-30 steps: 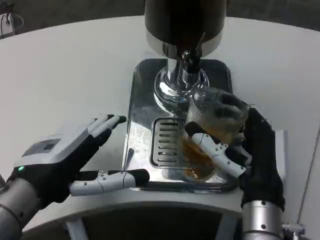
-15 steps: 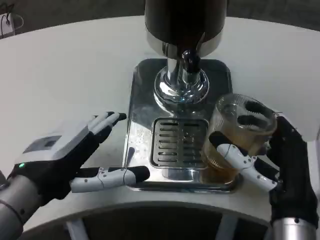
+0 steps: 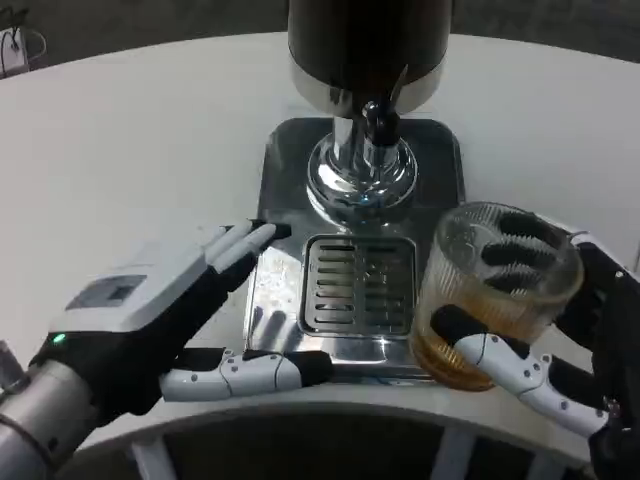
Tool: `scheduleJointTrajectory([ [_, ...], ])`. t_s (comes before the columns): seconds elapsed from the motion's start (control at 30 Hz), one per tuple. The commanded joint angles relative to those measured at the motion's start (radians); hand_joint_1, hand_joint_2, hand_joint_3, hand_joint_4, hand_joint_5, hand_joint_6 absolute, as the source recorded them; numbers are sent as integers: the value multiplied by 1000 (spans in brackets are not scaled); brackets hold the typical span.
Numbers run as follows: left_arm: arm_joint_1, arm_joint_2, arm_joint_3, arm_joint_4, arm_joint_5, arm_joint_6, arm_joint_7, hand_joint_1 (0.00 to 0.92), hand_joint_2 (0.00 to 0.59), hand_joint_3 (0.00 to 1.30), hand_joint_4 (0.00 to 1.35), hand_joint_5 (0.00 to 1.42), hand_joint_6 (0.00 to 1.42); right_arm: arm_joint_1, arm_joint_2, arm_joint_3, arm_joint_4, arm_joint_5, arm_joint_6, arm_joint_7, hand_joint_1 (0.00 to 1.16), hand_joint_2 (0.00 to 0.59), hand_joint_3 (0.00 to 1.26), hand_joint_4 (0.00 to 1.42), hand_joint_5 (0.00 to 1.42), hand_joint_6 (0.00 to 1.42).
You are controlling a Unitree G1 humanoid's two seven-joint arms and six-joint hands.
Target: Grasp the cup under the faucet to collect the drink, then remove the cup.
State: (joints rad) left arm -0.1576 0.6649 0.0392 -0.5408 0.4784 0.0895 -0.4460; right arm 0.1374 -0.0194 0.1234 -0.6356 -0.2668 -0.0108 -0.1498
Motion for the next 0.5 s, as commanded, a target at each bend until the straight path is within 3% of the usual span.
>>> scheduleJointTrajectory([
  [0.03, 64, -6, 6, -100, -6, 4, -26, 0, 14, 52, 0, 0, 112, 41, -46, -24, -82, 44, -55, 69, 926, 205, 1046, 1247, 1424, 1424],
  [0.3, 175, -19, 15, -231, -1, -4, -39, 0, 14, 37, 0, 0, 94, 82, -109, -76, -122, 107, -77, 168, 926, 203, 1046, 1258, 1424, 1424],
  [0.5, 245, -28, 33, -305, 28, -4, -37, 0, 13, 8, 0, 0, 80, 107, -128, -96, -143, 128, -99, 205, 926, 201, 1046, 1262, 1424, 1424],
])
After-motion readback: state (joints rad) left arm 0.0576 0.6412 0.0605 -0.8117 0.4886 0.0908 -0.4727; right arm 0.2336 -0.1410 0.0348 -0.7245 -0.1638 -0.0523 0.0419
